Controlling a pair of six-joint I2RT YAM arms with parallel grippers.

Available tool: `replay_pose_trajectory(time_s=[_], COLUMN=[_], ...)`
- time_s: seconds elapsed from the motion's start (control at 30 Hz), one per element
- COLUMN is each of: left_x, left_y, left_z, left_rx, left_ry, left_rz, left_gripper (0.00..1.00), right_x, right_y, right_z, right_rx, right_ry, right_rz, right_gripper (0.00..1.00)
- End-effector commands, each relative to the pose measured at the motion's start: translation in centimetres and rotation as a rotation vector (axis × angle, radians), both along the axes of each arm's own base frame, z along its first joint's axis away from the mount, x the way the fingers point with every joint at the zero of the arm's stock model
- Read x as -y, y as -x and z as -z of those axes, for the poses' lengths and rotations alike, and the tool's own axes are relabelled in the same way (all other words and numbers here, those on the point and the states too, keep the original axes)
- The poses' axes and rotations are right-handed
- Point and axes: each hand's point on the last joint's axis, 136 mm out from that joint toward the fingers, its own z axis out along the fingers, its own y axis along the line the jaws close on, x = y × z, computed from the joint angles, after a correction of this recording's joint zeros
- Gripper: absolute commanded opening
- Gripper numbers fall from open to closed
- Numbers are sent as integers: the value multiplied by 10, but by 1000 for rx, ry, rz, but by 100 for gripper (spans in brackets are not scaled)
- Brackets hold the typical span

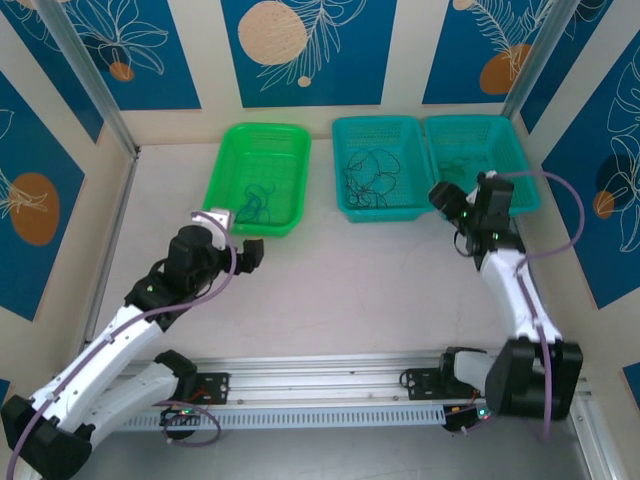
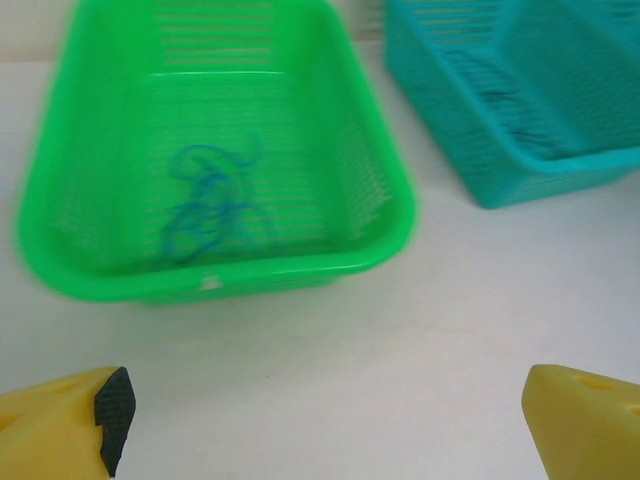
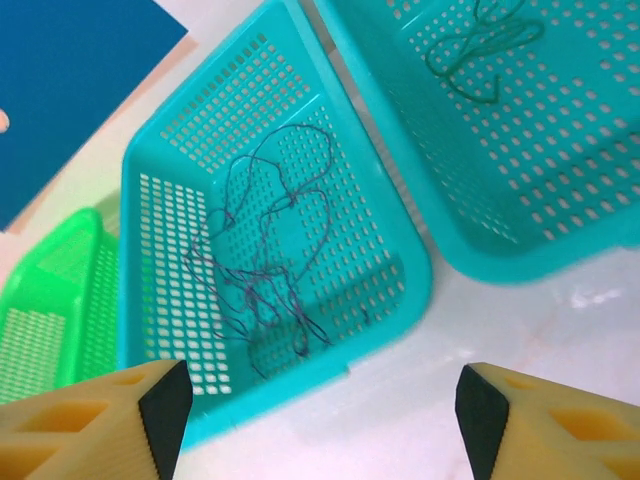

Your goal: Untangle the cables

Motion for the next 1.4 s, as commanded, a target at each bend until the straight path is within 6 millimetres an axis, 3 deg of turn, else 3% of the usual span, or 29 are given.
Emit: replay_pose_trajectory(time_s=[0.0,0.17,0.33,0.47,0.53,0.6,0.63,0.87,0.93,0.97,1.0,1.37], left_x=[-56,-91,-106,-115,-117,-119,-119,-105,-111,-112,-109,-101], left_y=[-3,-8,-19,-25,-30,-38,-43,-104,-119,-124,-116,-120], left_z=[7,23,51,76,86,94,99,110,141,133,136,138], left_rx=[61,105,189,194,194,193,191,199,131,202,146,140], left_ry=[-176,-280,-281,-304,-313,-292,-275,-237,-178,-171,-165,-164], left_rz=[-228,-356,-405,-414,-409,-398,-387,-273,-270,-268,-252,-199], left_gripper=[100,100,100,100,100,100,100,100,100,100,100,100], right_x=[17,11,-6,-24,-26,-26,-25,-22,-23,-23,-23,-25], right_y=[17,20,2,-21,-35,-30,-34,-35,-35,-35,-35,-35], right_z=[17,52,88,91,114,117,118,117,116,117,116,117], right_rx=[50,139,184,268,264,195,224,197,202,197,201,199], right_ry=[250,495,469,468,442,443,435,482,485,487,488,486], right_rz=[50,-26,-145,-243,-266,-285,-266,-235,-237,-239,-239,-250], right_gripper=[71,77,79,80,80,86,100,99,99,99,99,99])
